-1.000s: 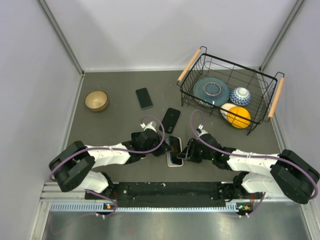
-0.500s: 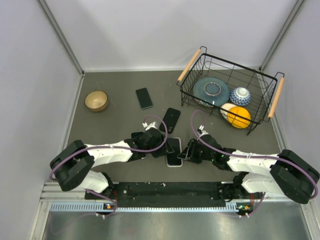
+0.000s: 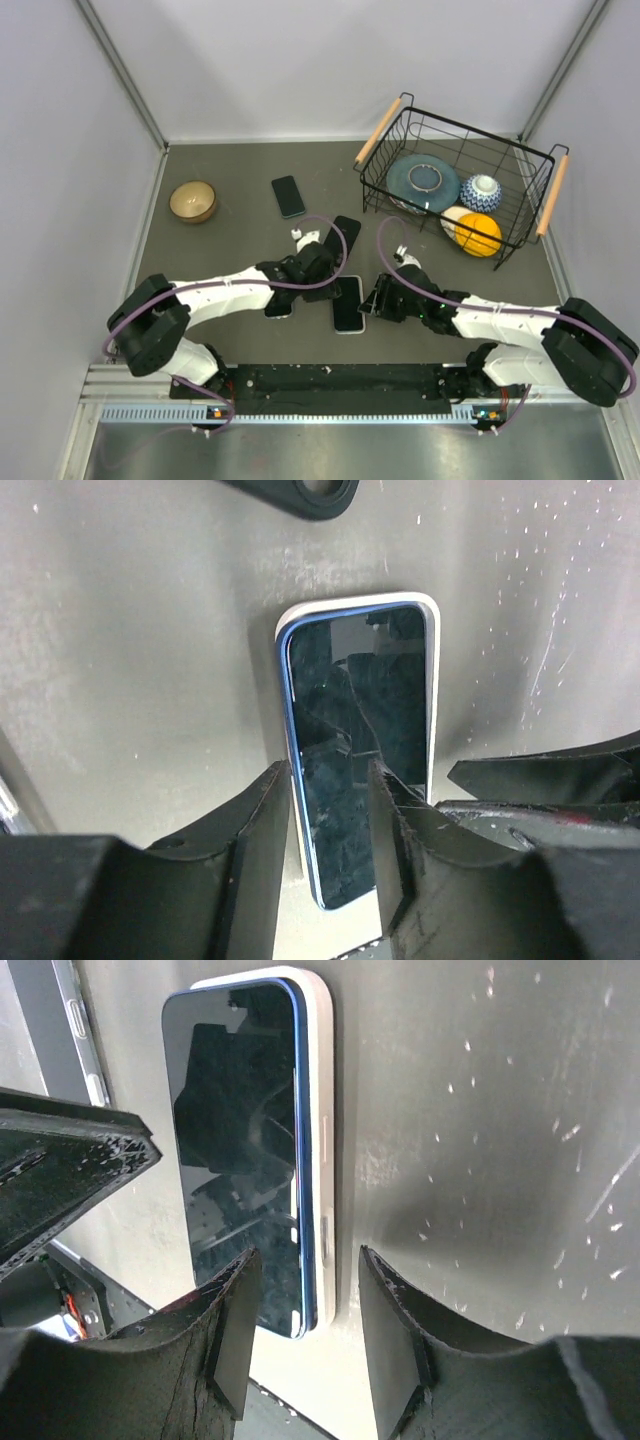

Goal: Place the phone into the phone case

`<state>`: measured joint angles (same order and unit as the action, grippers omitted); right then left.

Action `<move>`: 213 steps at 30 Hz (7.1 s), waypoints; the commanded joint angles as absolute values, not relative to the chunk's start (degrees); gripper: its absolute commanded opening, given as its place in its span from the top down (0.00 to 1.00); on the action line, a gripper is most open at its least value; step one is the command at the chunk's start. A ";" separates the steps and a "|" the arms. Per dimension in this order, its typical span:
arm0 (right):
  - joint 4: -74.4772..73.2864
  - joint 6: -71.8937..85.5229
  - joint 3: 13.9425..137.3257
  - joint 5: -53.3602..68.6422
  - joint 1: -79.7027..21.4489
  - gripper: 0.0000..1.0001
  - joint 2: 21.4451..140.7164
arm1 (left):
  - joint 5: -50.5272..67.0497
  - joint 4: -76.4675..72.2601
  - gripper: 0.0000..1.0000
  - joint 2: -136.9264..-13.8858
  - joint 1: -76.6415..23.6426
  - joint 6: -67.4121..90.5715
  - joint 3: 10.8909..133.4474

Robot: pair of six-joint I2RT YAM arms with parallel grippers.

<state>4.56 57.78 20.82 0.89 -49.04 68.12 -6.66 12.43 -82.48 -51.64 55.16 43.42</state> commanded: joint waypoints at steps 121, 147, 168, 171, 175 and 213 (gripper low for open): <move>92.20 72.95 9.67 43.33 -39.73 1.00 83.68 | 29.79 6.25 0.39 -53.35 -33.40 44.38 31.64; 91.05 77.08 10.37 38.59 -39.64 1.00 82.27 | 41.04 -16.34 0.63 -56.69 -33.40 59.06 21.63; 92.29 79.98 12.31 36.11 -39.73 0.85 85.96 | 36.56 -28.74 1.00 -50.89 -39.73 70.14 11.60; 92.29 78.84 12.22 39.10 -39.99 0.71 85.87 | 35.34 -28.48 1.00 -50.10 -39.64 69.96 11.78; 92.20 77.17 10.90 40.34 -41.39 0.59 85.61 | 34.45 -29.44 1.00 -49.57 -39.64 69.96 11.69; 92.11 76.46 14.58 35.68 -41.40 0.57 89.03 | 38.76 -21.71 1.00 -48.60 -39.55 57.13 13.89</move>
